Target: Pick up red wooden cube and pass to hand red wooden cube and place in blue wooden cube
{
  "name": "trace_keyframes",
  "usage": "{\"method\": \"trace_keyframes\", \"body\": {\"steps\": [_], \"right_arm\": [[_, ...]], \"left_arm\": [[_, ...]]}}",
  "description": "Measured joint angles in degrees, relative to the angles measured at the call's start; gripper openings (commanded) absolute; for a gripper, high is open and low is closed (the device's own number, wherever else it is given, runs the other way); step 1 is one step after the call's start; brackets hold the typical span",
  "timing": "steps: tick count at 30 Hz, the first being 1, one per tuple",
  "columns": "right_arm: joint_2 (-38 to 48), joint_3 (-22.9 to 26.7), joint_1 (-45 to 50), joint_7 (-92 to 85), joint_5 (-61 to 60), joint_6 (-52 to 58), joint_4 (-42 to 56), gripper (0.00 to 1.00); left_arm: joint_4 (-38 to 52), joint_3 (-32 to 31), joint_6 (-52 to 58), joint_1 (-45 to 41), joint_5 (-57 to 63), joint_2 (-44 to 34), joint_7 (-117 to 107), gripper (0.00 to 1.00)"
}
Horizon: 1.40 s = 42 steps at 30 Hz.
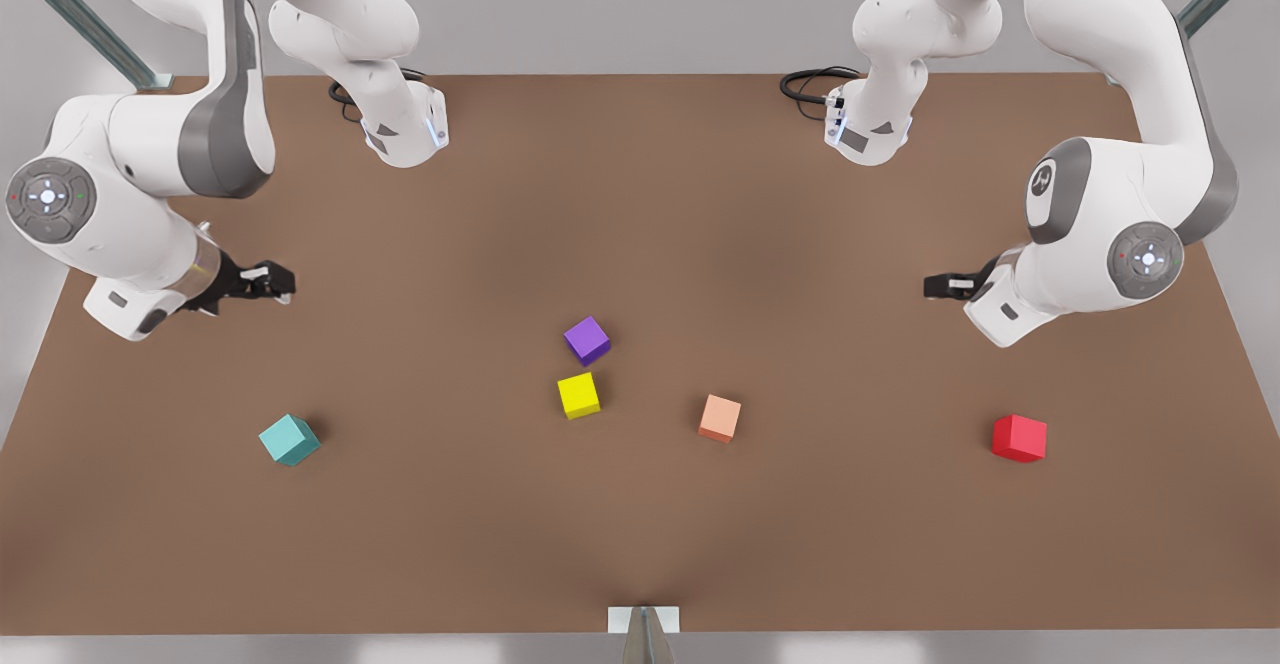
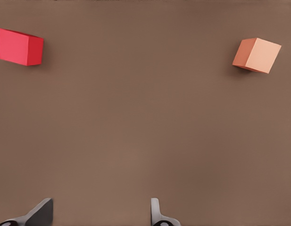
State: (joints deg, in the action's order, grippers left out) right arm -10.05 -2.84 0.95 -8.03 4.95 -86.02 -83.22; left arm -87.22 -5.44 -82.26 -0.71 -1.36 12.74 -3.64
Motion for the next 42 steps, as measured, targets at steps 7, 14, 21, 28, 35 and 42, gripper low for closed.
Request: {"method": "trace_keyframes", "body": {"steps": [7, 14, 21, 28, 35, 42], "right_arm": [[-0.1, 0.2, -0.1, -1.0, 0.2, -1.5, -0.1, 1.00], [-0.2, 0.1, 0.0, -1.8, 0.3, -2.0, -0.2, 1.00], [-0.5, 0.1, 0.0, -2.3, 0.3, -2.2, -0.2, 1.00], [-0.5, 0.1, 0.1, -2.8, 0.3, -2.2, -0.4, 1.00], [-0.6, 0.1, 0.2, -3.1, 0.4, -2.2, -0.4, 1.00], [-0.6, 0.0, 0.3, -3.3, 0.4, -2.2, -0.4, 1.00]], "left_arm": [[6.3, -0.1, -5.8, 4.5, -0.2, 14.6, 0.9, 1.00], [10.6, 2.6, -22.3, 13.6, 4.8, 32.0, 9.9, 1.00], [10.8, 3.4, -30.4, 14.1, 6.3, 33.2, 20.3, 1.00], [13.6, 4.8, -34.1, 13.6, 6.5, 35.8, 29.8, 1.00], [13.7, 5.5, -35.6, 13.6, 6.3, 37.4, 36.0, 1.00], [13.5, 5.5, -36.0, 13.6, 6.2, 39.1, 39.9, 1.00]]}}
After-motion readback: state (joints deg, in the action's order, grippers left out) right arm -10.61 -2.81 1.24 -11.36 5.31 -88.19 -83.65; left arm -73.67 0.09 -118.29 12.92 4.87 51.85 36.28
